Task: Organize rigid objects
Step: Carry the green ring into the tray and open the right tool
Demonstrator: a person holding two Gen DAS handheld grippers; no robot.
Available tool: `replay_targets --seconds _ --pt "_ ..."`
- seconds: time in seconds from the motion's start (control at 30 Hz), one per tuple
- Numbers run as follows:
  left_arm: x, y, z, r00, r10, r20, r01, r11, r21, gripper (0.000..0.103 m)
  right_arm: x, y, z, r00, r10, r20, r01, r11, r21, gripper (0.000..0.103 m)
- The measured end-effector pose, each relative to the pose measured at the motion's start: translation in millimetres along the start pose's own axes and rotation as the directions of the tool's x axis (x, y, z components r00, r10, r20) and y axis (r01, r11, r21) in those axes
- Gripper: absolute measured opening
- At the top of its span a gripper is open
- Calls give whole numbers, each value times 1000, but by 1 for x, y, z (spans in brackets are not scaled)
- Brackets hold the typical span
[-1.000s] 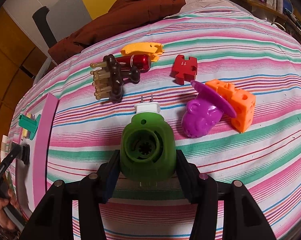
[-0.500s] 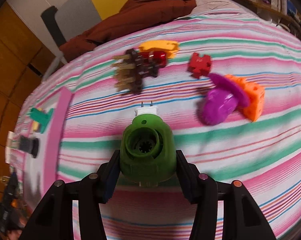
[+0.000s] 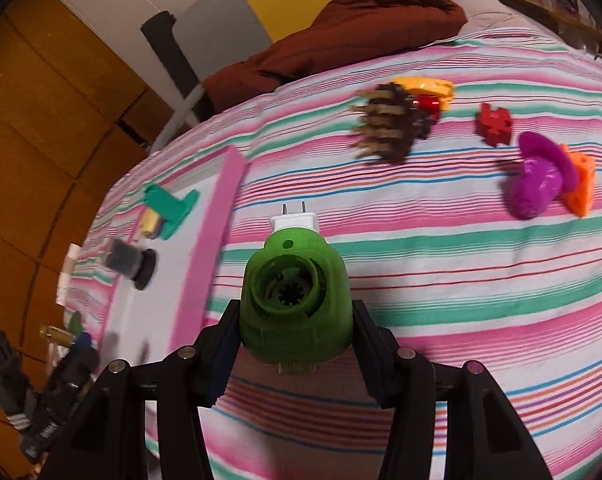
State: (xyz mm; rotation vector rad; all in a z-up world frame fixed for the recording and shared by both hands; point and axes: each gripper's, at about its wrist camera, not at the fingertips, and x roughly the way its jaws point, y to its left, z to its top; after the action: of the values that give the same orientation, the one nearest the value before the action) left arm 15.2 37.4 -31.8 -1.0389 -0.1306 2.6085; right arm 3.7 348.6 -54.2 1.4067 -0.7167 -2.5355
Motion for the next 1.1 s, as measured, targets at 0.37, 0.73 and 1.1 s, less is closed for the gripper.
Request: replay_targets --seconds 0.37,0.73,1.1 --pt "-7 13 -6 1000 -7 -1 7 1000 -6 102 20 94 18 999 31 -20 -34 984 -173 53" --pt "-20 36 -10 1000 -6 9 7 999 -48 103 91 145 45 985 -156 -68 136 963 -234 53" --pt "-21 57 -13 1000 11 -9 -11 994 -112 103 128 151 71 945 -327 4 316 909 -270 54"
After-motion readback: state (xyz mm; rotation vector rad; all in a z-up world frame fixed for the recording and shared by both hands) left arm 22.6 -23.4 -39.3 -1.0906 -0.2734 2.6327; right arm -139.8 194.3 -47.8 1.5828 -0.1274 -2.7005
